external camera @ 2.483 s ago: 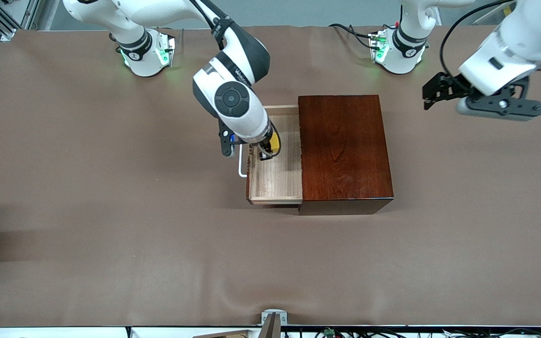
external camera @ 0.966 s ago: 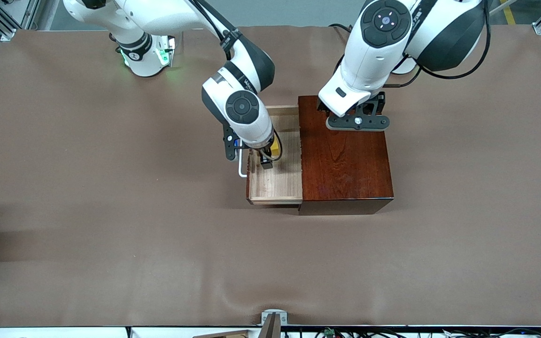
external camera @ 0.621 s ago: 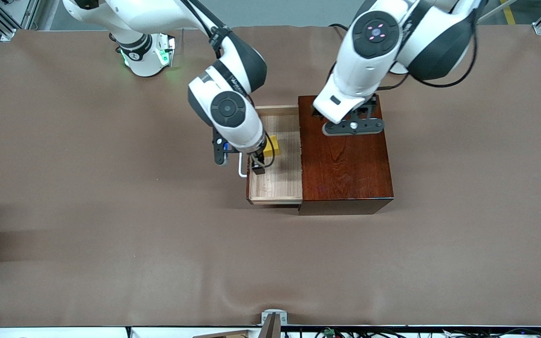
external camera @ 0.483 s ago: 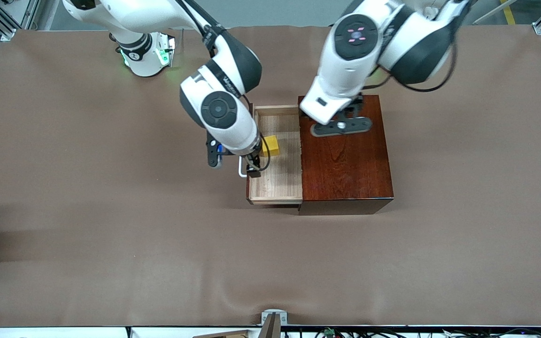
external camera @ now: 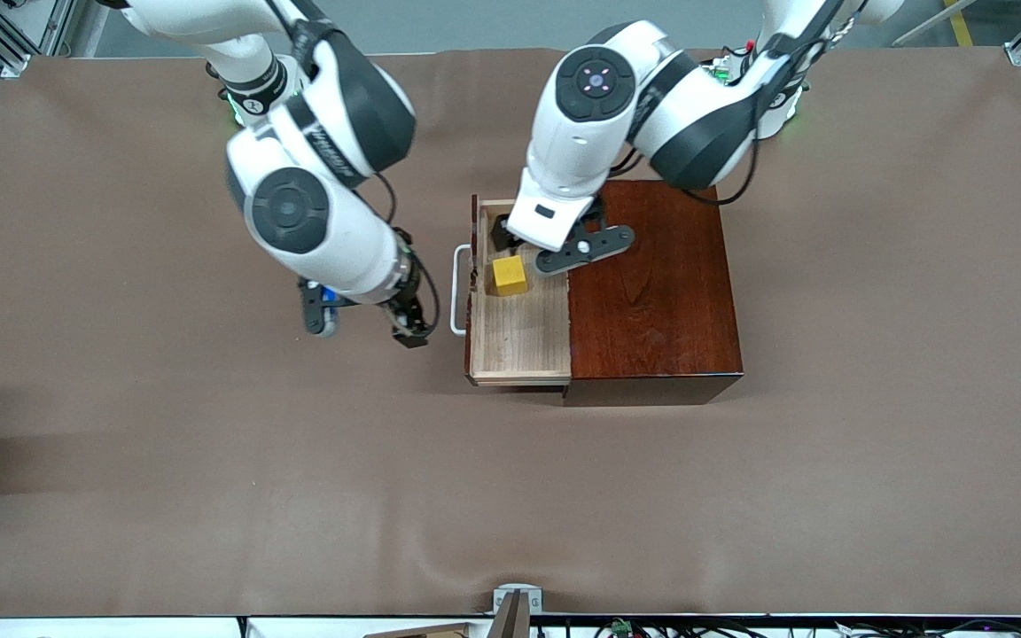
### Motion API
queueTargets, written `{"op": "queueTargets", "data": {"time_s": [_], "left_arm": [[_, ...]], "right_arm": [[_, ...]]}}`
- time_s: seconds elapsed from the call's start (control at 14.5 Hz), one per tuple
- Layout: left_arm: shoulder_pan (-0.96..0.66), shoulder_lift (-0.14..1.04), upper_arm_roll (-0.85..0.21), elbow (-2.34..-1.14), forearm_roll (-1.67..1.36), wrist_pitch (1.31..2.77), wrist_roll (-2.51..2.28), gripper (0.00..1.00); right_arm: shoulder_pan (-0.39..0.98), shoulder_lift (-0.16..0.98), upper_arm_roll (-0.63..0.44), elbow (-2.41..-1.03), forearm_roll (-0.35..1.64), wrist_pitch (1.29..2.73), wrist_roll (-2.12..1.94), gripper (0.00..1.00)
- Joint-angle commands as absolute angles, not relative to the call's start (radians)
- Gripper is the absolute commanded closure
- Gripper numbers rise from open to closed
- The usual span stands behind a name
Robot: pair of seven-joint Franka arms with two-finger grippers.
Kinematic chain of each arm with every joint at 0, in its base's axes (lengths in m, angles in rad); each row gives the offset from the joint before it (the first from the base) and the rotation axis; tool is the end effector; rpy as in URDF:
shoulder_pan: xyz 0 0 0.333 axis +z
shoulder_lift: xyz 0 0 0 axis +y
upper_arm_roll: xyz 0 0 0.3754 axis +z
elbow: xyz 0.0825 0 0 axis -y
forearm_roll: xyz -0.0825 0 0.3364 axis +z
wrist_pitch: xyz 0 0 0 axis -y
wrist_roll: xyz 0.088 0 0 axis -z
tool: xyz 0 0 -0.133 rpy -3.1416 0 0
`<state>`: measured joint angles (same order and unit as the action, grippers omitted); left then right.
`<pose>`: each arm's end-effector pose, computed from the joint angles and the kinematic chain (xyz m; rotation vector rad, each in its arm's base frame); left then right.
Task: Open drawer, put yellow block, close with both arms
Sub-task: 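Open and withdraw the right gripper while the left gripper reaches the drawer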
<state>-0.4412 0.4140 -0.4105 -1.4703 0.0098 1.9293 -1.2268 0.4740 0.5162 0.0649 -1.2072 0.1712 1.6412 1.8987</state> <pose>0.4720 -0.4633 0.5075 2.9321 0.6088 -0.1352 0.5777 0.3572 0.5124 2.3982 -1.9914 -0.3410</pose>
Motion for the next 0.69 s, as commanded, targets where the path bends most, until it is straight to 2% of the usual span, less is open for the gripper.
{"op": "queueTargets", "data": {"time_s": [0.0,0.41,0.62], "left_arm": [[-0.488,0.486,-0.400,-1.416,0.017,2.047,-1.360,0.00],[-0.560,0.586,-0.394,-1.355,0.100,2.267,-1.600,0.00],[-0.651,0.636,-0.315,-1.318,0.159,2.342,-1.727,0.00]], "right_arm": [[0.434,0.511,0.077,-1.157,0.155,1.574,1.804,0.00],[0.345,0.446,0.074,-1.157,0.153,1.516,1.519,0.00],[0.279,0.417,0.077,-1.152,0.158,1.488,1.389,0.00]]}}
